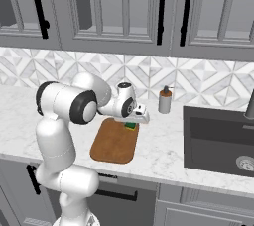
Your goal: Pick up the sponge from the counter and clean the cutting board by briefly scrubbing or pressing down on the cutting board. Once finished, release the sponge.
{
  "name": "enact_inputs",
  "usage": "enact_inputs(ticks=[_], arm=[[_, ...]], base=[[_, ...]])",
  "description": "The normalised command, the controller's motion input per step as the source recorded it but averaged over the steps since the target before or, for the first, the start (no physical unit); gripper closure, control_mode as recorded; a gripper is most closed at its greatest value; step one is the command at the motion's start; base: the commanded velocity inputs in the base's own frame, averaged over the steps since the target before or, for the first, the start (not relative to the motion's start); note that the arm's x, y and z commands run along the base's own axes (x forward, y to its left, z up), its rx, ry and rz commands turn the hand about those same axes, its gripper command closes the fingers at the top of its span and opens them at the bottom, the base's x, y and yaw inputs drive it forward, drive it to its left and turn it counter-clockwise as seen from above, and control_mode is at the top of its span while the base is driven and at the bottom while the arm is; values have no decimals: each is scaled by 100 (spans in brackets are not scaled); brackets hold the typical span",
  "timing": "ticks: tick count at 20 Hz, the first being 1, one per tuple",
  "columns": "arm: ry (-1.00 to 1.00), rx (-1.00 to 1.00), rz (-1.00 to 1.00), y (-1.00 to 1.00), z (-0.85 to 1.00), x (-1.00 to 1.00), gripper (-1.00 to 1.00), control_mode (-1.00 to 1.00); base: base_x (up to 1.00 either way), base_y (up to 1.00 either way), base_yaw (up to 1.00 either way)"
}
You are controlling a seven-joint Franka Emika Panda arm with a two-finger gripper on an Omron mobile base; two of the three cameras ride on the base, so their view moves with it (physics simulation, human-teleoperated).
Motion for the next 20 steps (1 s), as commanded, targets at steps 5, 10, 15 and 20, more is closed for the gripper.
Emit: enact_inputs(ticks=[5,10,15,20], arm=[[0,0,1,0,-4,0,100,-100],[0,0,0,0,0,-11,100,-100],[0,0,0,-6,0,-34,100,-100],[0,0,0,-2,0,-47,100,-100]], base=[[0,0,0],[0,0,0],[0,0,0],[0,0,0]])
